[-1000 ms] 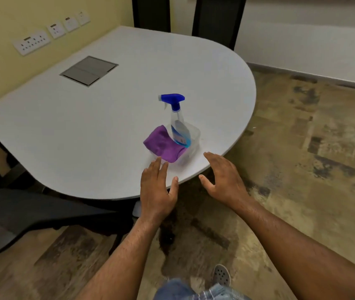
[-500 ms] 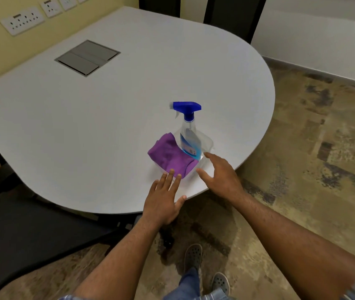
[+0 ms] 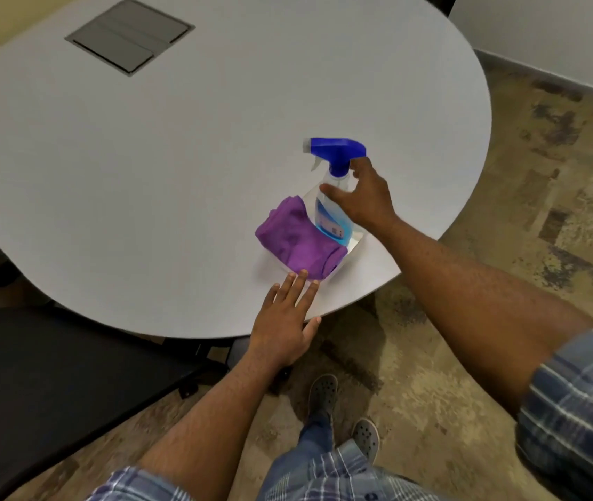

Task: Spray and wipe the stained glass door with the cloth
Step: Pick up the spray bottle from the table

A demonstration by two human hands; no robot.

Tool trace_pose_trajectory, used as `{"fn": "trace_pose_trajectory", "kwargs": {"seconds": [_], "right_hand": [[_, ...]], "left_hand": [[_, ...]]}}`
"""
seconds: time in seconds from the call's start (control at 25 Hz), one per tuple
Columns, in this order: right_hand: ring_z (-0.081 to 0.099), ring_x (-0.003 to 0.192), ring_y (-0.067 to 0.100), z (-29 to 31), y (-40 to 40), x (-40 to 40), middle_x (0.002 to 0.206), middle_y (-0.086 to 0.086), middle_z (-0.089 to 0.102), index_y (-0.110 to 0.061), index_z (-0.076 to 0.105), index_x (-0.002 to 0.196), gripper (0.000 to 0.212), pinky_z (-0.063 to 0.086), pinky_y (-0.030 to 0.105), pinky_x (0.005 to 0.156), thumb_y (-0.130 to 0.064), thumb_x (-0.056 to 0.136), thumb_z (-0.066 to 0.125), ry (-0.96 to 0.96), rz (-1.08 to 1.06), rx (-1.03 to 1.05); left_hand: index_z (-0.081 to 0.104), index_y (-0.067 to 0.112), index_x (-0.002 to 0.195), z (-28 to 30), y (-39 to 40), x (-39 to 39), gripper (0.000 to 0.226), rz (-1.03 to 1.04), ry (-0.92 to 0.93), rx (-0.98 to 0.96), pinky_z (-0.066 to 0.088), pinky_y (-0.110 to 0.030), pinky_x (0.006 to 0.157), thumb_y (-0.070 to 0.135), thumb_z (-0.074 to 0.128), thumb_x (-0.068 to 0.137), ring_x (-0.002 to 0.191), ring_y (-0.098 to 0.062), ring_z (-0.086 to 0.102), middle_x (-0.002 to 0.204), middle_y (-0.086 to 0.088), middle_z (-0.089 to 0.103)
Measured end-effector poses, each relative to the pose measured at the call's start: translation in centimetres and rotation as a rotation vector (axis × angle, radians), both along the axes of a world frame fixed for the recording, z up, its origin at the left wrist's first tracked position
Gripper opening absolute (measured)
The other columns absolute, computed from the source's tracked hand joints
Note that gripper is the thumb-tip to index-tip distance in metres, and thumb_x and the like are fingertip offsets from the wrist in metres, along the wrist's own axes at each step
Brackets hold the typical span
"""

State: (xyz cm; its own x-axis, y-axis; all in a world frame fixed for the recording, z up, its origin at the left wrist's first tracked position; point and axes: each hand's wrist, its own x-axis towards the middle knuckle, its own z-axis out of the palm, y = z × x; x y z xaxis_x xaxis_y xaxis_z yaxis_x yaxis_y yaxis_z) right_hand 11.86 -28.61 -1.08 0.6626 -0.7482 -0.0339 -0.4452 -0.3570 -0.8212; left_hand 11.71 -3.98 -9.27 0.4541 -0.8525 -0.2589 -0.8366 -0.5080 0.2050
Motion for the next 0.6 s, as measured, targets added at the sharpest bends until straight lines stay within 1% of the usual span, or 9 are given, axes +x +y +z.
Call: {"fn": "trace_pose_trajectory", "kwargs": {"seconds": [0.08,0.16,0.24,0.36,0.4,0.52,0.6], "right_hand": [[0.053,0.101,0.009,-0.2,-0.1,0.7,0.126,0.004,0.064,-0.013,0.052,0.125,0.052,0.037,0.02,0.081,-0.038,0.085,0.073,-0.002,-0.018,-0.005],[0.052,0.094,0.006,-0.4,-0.1,1.1,0.119,0.003,0.067,-0.013,0.056,0.121,0.044,0.036,0.014,0.076,-0.038,0.088,0.07,0.0,-0.01,-0.008],[0.054,0.092,0.006,-0.6,-0.1,1.2,0.116,0.002,0.068,-0.013,0.056,0.121,0.042,0.036,0.012,0.075,-0.038,0.089,0.068,-0.008,0.01,-0.015],[0.055,0.092,0.006,-0.2,0.1,0.7,0.116,0.002,0.069,-0.014,0.057,0.121,0.042,0.039,0.016,0.079,-0.039,0.089,0.067,-0.021,-0.004,-0.026],[0.055,0.093,0.005,0.2,0.2,0.5,0.117,0.002,0.069,-0.014,0.057,0.121,0.042,0.039,0.015,0.079,-0.04,0.089,0.067,-0.037,-0.015,-0.03],[0.057,0.092,0.004,3.2,0.7,-0.4,0.116,0.0,0.07,-0.014,0.058,0.121,0.044,0.038,0.008,0.075,-0.042,0.088,0.067,-0.13,-0.052,-0.09],[0.06,0.09,0.006,6.5,1.0,-1.3,0.111,0.0,0.071,-0.014,0.06,0.118,0.044,0.046,0.013,0.077,-0.045,0.087,0.067,-0.212,-0.065,-0.167]], "left_hand": [[0.015,0.03,0.159,0.2,-0.3,0.2,0.067,0.007,0.014,-0.043,0.0,-0.037,0.123,0.053,0.035,0.1,0.156,-0.02,0.004,0.169,0.0,0.007],[0.024,0.029,0.158,0.3,-0.5,0.3,0.063,0.025,0.023,-0.083,0.002,-0.036,0.122,0.05,0.039,0.1,0.156,-0.021,0.011,0.168,-0.001,0.016],[0.025,0.029,0.158,0.2,-0.5,0.2,0.063,0.036,0.021,-0.087,0.001,-0.035,0.122,0.05,0.039,0.1,0.156,-0.02,0.012,0.168,-0.001,0.016],[0.022,0.031,0.158,0.0,-0.5,0.3,0.064,0.041,0.02,-0.077,-0.002,-0.034,0.12,0.05,0.04,0.1,0.156,-0.02,0.01,0.169,0.0,0.013],[0.023,0.031,0.158,-0.1,-0.6,0.3,0.064,0.045,0.015,-0.089,-0.002,-0.034,0.119,0.051,0.04,0.099,0.156,-0.02,0.01,0.169,0.0,0.014],[0.024,0.031,0.157,-0.1,-0.8,0.2,0.064,0.063,0.014,-0.091,-0.001,-0.034,0.119,0.053,0.04,0.098,0.156,-0.021,0.013,0.168,0.0,0.016],[0.028,0.03,0.156,0.3,-1.0,0.0,0.063,0.086,-0.002,-0.105,0.002,-0.035,0.12,0.053,0.041,0.098,0.155,-0.021,0.016,0.167,-0.001,0.02]]}}
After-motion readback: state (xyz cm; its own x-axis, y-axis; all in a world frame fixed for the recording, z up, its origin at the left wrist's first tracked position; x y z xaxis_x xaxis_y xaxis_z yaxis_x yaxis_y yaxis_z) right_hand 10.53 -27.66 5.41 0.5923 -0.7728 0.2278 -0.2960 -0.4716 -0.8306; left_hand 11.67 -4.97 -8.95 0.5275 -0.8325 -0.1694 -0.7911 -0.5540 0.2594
